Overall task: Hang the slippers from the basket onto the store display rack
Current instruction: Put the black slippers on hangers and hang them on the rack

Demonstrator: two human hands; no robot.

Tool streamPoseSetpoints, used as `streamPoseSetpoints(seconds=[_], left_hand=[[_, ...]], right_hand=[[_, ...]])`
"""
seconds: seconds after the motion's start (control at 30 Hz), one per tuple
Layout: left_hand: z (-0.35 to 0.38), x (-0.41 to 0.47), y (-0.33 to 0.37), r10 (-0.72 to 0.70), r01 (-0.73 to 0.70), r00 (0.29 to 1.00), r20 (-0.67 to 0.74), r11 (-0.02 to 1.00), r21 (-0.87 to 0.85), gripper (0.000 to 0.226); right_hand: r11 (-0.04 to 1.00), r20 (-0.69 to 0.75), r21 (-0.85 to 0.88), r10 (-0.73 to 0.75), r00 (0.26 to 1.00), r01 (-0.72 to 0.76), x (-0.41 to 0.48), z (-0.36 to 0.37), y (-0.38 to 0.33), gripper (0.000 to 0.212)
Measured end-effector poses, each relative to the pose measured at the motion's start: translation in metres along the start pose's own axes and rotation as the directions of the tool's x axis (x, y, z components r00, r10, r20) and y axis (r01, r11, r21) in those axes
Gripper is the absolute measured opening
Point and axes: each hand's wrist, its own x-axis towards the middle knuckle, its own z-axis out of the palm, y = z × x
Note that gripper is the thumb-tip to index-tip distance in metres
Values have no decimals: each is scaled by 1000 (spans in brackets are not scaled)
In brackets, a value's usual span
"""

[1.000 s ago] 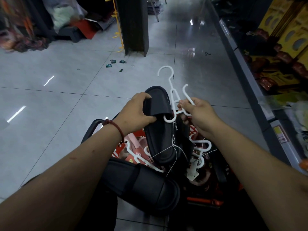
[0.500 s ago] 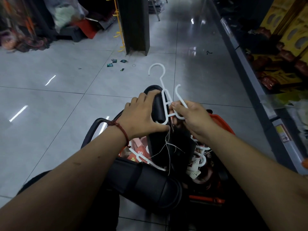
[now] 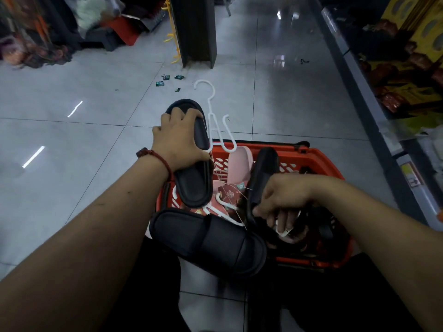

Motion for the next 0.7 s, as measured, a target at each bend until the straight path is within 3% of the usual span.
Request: streamPoseSetpoints(seconds=[0.07, 0.17, 0.33, 0.43, 0.6, 0.7], left_hand=[[3, -3, 0, 13, -13, 1000, 28, 1000, -7, 91], [2, -9, 3, 60, -60, 998, 18, 998, -22, 90], [-2, -21, 2, 91, -92, 996, -24, 995, -42, 90], [-1, -29, -3, 90, -90, 996, -16, 995, -53, 90], [3, -43, -5, 119, -118, 993, 15, 993, -22, 91], [3, -48, -4, 138, -137, 990, 14, 990, -15, 92]], right_hand=[[991, 115, -76, 119, 986, -111, 1, 13, 4, 46], [982, 192, -75, 186, 964, -174, 3, 36, 6, 63], [990, -82, -58, 122, 989, -127, 11, 71, 8, 79], [990, -175, -116, 61, 983, -82, 15, 72, 15, 60], [995, -259, 34, -77, 963, 89, -6, 51, 9, 38], [963, -409, 129, -167, 897, 238, -12, 32, 5, 25]])
